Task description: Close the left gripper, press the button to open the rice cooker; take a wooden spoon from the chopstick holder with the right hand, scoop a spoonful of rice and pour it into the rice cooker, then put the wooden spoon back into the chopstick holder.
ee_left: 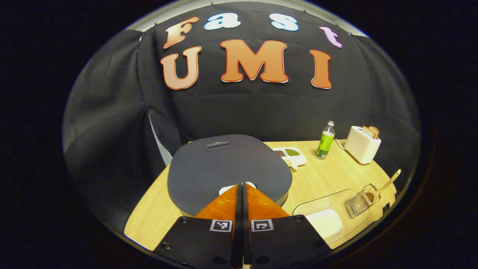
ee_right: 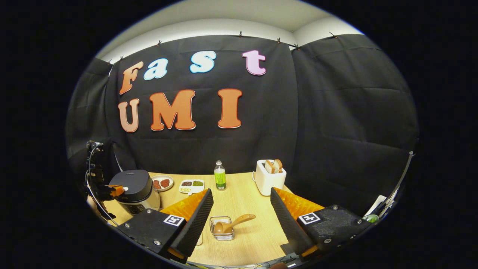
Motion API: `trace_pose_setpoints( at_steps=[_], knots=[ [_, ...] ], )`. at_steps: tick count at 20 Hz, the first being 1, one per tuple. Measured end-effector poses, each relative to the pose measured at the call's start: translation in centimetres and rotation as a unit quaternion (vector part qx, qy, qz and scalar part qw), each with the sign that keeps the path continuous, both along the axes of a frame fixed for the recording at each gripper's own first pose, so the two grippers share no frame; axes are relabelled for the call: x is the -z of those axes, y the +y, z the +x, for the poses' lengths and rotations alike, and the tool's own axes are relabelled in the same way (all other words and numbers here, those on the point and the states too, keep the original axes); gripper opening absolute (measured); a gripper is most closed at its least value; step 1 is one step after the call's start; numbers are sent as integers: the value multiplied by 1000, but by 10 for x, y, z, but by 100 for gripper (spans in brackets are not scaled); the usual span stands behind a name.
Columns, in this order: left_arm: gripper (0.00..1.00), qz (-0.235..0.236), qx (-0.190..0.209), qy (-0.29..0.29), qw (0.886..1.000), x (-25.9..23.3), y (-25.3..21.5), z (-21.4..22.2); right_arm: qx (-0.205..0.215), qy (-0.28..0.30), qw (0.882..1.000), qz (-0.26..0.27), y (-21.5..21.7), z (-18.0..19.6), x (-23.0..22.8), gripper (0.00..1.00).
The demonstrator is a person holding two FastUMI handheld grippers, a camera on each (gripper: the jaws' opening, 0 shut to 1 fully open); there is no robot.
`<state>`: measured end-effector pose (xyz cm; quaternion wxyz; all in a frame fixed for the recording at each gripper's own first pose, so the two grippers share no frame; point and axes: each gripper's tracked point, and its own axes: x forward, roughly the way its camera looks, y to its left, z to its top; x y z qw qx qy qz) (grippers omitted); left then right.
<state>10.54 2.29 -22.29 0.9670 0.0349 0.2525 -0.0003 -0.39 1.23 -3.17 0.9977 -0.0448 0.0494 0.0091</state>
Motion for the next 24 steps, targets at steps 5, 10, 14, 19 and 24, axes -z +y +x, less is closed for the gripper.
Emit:
trace_pose_setpoints(
  at_steps=[5,10,14,19,24],
  knots=[
    [4,28,42,-75,996,-65,-12,-21,-1,-12,1000,17,-3,-5,0,95],
    [5,-42,11,-93,995,-93,9,-48,0,-31,999,22,-11,3,4,95],
    [5,-31,-30,-115,992,-110,45,-60,6,-31,999,8,-17,20,24,100],
    [5,-18,-49,-135,989,-136,67,-79,0,-10,1000,16,-18,48,62,95],
    [5,-23,-74,-167,983,-177,86,-95,6,33,999,25,-23,72,109,95]
  ],
)
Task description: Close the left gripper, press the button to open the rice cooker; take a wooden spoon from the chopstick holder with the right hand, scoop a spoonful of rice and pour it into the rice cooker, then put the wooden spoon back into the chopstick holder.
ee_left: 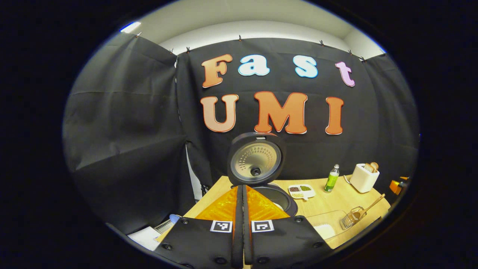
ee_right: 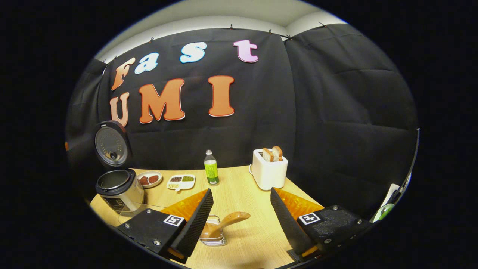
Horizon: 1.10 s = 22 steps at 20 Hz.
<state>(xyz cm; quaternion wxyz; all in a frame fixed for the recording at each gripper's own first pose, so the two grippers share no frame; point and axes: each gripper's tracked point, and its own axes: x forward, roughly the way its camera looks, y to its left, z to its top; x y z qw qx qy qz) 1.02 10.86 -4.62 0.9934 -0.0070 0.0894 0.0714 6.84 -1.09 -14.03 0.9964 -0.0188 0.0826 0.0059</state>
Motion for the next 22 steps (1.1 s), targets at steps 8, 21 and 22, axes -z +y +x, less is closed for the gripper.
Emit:
trace_pose_setpoints(
  at_steps=[8,21,22],
  knots=[
    [44,-22,-35,-40,998,-36,20,-26,-18,88,993,76,16,19,68,89],
    [97,0,-19,-19,1000,-29,16,-23,10,167,931,326,29,27,95,33],
    [97,-1,-15,-21,1000,-29,15,-20,10,172,925,339,31,24,90,31]
  ],
)
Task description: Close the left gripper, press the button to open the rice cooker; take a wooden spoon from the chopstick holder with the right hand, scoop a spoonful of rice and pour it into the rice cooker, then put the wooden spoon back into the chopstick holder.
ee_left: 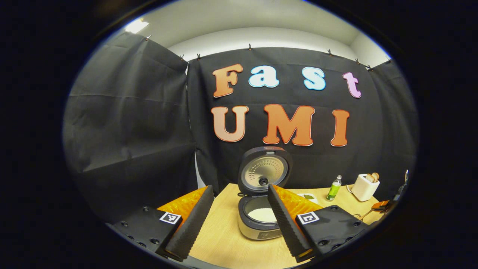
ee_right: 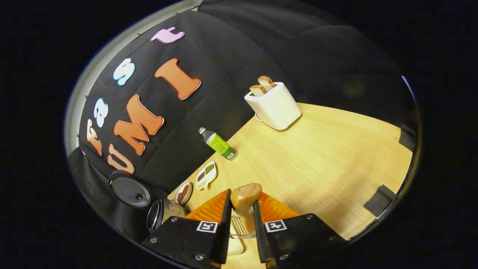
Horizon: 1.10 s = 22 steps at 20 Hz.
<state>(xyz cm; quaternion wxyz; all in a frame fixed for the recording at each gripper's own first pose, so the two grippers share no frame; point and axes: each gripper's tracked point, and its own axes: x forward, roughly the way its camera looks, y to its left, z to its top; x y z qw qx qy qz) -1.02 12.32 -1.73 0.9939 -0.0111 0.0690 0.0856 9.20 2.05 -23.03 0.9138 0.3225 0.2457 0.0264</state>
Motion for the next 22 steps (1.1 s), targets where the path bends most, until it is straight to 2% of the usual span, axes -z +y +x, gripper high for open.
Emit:
trace_pose_setpoints(
  at_steps=[3,6,12,14,19,22],
  knots=[
    [97,-4,15,-5,1000,-2,-4,7,1,-1,1000,2,8,-2,-3,23],
    [97,1,28,-9,1000,-6,1,14,1,-20,1000,-8,14,-4,-24,19],
    [97,-5,43,-24,999,-16,16,23,10,-73,994,-76,20,-16,-84,19],
    [97,-8,48,-27,998,-17,19,26,11,-93,991,-92,30,-20,-105,14],
    [97,-10,57,-33,998,-21,36,35,-36,-138,984,-109,97,-42,-145,14],
    [97,-11,60,-38,997,-23,44,44,-81,-157,977,-118,146,-53,-148,14]
  ],
)
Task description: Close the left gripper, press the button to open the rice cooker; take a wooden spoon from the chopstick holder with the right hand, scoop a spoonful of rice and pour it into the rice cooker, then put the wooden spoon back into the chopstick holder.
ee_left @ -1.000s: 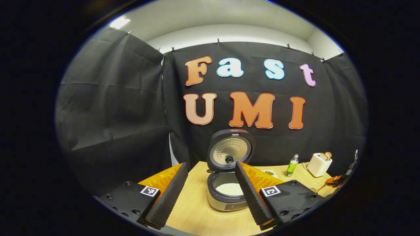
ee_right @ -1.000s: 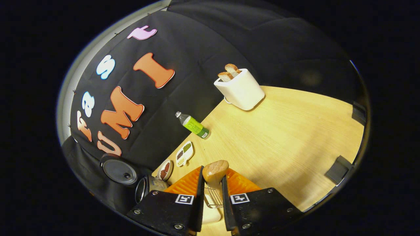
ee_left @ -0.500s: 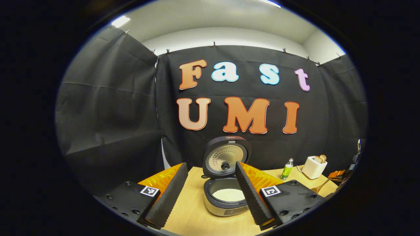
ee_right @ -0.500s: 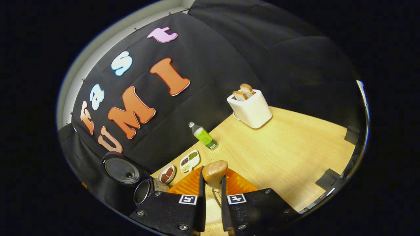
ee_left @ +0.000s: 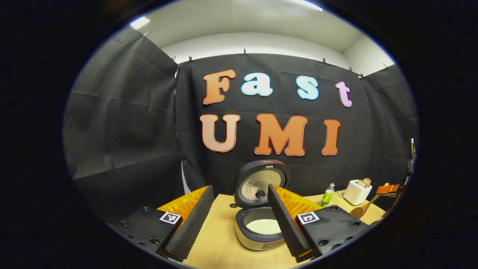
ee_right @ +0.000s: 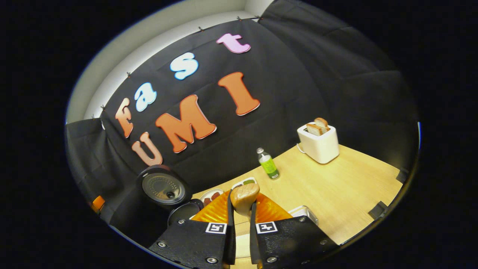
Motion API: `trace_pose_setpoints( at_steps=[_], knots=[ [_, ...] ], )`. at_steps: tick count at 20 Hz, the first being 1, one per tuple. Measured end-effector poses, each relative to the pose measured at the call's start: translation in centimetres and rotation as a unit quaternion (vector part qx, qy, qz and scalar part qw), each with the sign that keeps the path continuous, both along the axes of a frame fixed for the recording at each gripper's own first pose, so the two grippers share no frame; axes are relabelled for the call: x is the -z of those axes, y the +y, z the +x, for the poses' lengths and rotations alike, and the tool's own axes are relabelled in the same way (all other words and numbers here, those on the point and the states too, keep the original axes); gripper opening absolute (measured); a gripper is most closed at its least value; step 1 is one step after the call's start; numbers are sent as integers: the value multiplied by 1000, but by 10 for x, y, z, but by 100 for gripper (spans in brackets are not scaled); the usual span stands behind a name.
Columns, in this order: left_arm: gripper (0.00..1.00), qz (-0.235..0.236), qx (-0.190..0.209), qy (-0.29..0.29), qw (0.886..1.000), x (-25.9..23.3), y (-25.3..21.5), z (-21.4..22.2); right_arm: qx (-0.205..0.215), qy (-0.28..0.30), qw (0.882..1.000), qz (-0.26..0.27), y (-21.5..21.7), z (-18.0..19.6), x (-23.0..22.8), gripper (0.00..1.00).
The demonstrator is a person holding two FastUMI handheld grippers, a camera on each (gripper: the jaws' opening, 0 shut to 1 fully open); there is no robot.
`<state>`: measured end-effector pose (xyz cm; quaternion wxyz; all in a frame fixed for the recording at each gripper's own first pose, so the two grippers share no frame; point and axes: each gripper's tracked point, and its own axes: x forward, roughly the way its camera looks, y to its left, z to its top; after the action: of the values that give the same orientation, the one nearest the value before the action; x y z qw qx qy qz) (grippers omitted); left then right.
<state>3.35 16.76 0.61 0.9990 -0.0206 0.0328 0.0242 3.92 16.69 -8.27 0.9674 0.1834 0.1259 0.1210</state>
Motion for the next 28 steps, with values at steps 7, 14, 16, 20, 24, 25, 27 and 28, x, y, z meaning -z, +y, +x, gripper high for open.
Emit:
trace_pose_setpoints(
  at_steps=[7,14,16,20,24,25,27,28],
  knots=[
    [97,-3,13,6,1000,11,13,16,-21,27,991,-130,44,10,91,14],
    [97,10,27,13,1000,20,24,29,-29,27,962,-270,57,-5,137,14],
    [97,11,27,18,999,26,27,32,-22,50,959,-278,53,-9,152,14],
    [97,8,30,24,999,33,33,35,22,75,969,-236,48,-17,160,14],
    [97,0,30,26,999,35,37,36,38,109,985,-129,58,-23,163,14],
    [97,-2,30,27,999,36,37,37,36,119,988,-93,64,-25,162,14],
    [97,-5,29,31,999,40,39,37,34,130,990,-50,78,-30,163,14],
    [97,-5,28,34,999,42,40,37,32,131,990,-41,82,-28,165,14]
  ],
)
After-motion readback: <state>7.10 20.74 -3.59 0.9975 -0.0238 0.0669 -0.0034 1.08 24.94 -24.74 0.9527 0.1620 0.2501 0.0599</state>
